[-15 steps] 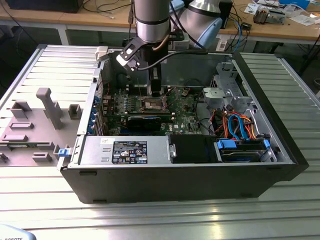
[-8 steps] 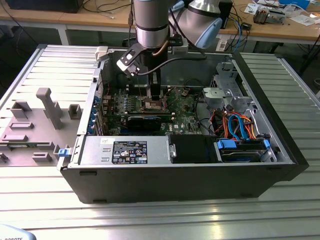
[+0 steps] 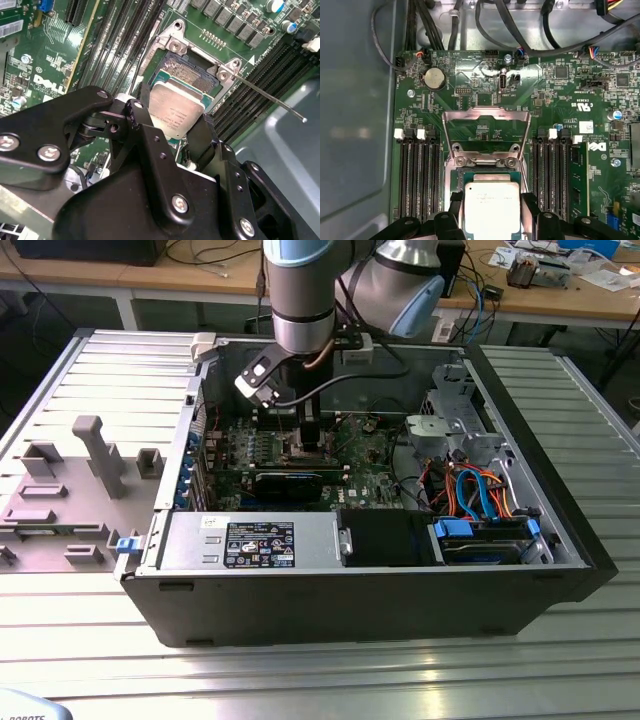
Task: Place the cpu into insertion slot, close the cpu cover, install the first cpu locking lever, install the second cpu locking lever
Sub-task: 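Place the cpu into insertion slot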
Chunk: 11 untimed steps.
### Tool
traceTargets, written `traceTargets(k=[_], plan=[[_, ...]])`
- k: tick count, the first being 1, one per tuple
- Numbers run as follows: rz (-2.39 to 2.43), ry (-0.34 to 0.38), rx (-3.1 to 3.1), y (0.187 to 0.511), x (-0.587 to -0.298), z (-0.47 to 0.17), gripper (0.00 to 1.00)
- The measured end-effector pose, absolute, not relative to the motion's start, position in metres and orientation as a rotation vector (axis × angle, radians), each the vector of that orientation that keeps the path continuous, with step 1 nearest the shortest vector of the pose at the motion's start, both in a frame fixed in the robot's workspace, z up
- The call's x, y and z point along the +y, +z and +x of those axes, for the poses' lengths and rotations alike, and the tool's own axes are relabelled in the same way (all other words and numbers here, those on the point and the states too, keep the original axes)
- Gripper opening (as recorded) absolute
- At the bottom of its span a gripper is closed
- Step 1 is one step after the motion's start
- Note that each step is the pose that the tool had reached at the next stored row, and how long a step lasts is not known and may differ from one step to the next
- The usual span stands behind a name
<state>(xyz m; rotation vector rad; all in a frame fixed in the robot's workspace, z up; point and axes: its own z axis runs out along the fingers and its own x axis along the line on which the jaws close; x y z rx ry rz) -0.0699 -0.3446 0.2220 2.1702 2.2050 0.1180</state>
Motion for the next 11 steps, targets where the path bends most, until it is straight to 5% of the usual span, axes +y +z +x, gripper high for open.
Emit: traceTargets(k=[11], plan=[[2.172,0.121,2.201,0.206,-0.342,-0.074,0.54]])
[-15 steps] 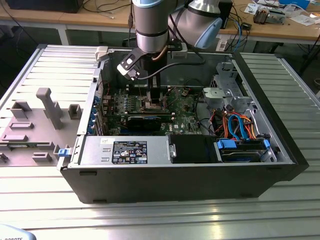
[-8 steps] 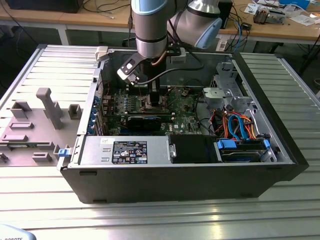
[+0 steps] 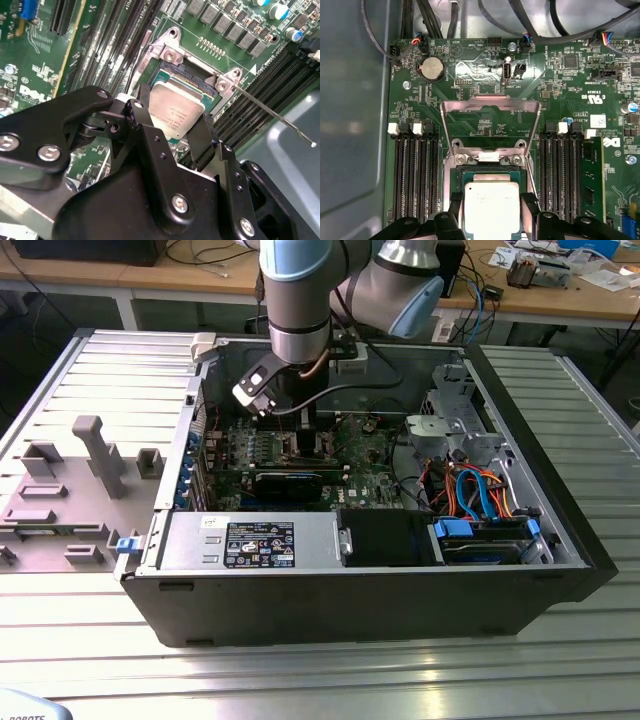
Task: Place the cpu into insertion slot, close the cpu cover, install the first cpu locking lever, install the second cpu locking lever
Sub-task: 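Place the cpu into insertion slot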
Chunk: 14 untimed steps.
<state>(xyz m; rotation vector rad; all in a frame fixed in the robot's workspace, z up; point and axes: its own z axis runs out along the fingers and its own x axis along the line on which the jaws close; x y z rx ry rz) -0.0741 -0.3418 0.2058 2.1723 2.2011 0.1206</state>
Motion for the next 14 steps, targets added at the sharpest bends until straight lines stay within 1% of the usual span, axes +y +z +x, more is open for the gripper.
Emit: traceTargets(k=[14], plan=[[2.182,0.117,2.189,0.1994,-0.3416,-0.0742,0.54]])
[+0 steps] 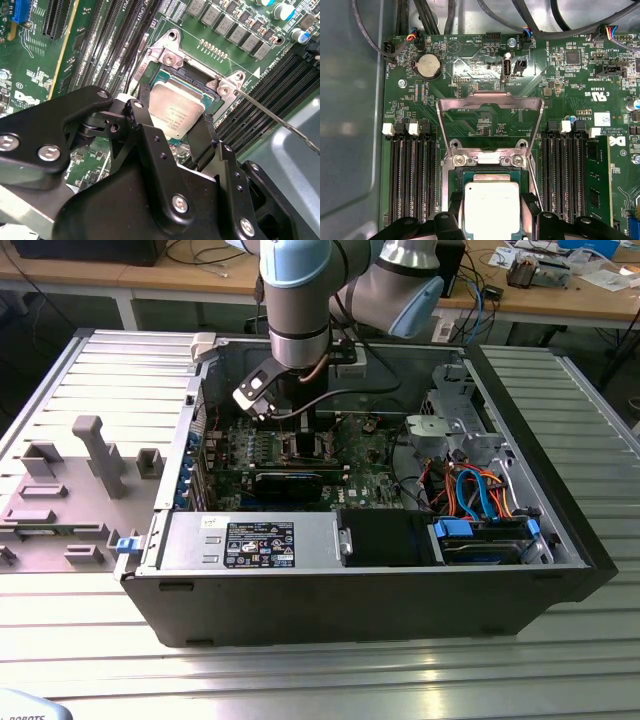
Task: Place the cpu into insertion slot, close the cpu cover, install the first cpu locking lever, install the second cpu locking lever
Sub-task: 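Place the cpu into insertion slot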
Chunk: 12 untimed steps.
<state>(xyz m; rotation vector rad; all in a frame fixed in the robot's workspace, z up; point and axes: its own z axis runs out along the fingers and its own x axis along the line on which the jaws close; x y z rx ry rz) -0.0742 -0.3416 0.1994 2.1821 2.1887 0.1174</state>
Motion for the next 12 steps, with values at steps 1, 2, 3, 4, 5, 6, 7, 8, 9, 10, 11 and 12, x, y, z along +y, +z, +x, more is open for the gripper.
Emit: traceTargets(k=[1,2,3,4,5,6,7,8,9,10,11,12], plan=[[2.182,0.117,2.189,0.1994,-0.3416,-0.0742,0.54],[2.182,0.117,2.189,0.1994,-0.3416,-0.0742,0.54],[2.182,0.117,2.189,0.1994,-0.3416,-0.0742,0.54],[2.184,0.117,2.187,0.1994,-0.3416,-0.0743,0.54],[2.185,0.117,2.185,0.1993,-0.3414,-0.0743,0.54],[2.185,0.117,2.184,0.1993,-0.3409,-0.0743,0.54],[2.185,0.115,2.184,0.1993,-0.3403,-0.0743,0.54],[2.184,0.114,2.184,0.1989,-0.3396,-0.0743,0.54],[2.184,0.114,2.184,0.1984,-0.3389,-0.0743,0.54],[2.184,0.113,2.184,0.198,-0.3386,-0.0743,0.54],[2.184,0.113,2.183,0.1976,-0.3386,-0.0743,0.54],[2.184,0.111,2.183,0.1971,-0.3385,-0.0742,0.54]])
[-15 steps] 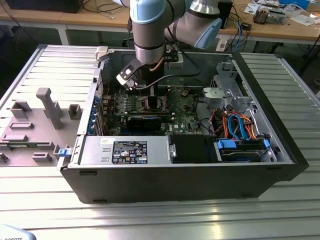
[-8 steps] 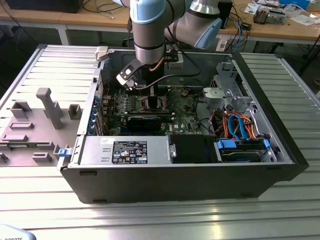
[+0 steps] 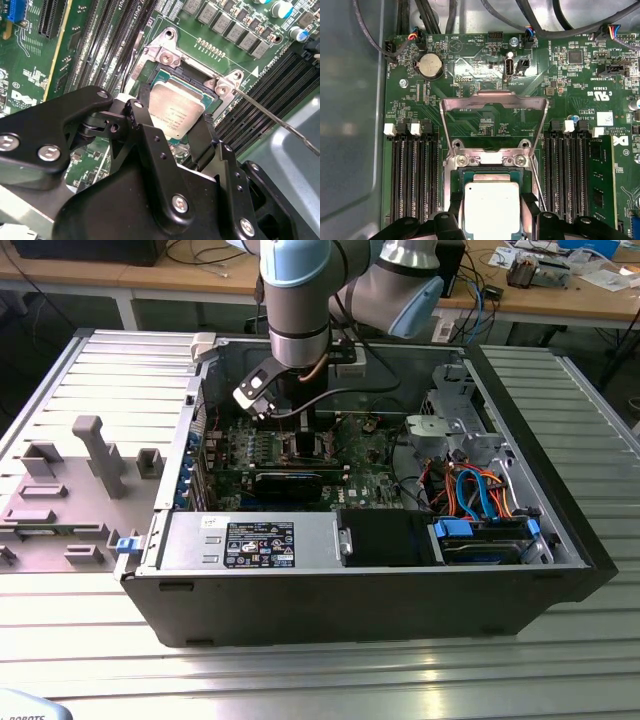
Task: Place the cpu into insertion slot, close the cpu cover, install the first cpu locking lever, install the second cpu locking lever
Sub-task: 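Place the cpu into insertion slot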
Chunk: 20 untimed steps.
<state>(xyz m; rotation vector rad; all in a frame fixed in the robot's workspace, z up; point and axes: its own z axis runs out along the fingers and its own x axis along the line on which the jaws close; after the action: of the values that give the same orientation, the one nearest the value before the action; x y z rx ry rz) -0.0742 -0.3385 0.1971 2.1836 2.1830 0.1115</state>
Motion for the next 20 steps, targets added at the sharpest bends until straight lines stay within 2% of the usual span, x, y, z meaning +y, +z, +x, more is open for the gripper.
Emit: traceTargets(k=[10,11,20], plan=[[2.182,0.109,2.181,0.1966,-0.3386,-0.0742,0.55],[2.182,0.109,2.181,0.1966,-0.3386,-0.0742,0.62],[2.183,0.107,2.181,0.1983,-0.3386,-0.0743,0.62]])
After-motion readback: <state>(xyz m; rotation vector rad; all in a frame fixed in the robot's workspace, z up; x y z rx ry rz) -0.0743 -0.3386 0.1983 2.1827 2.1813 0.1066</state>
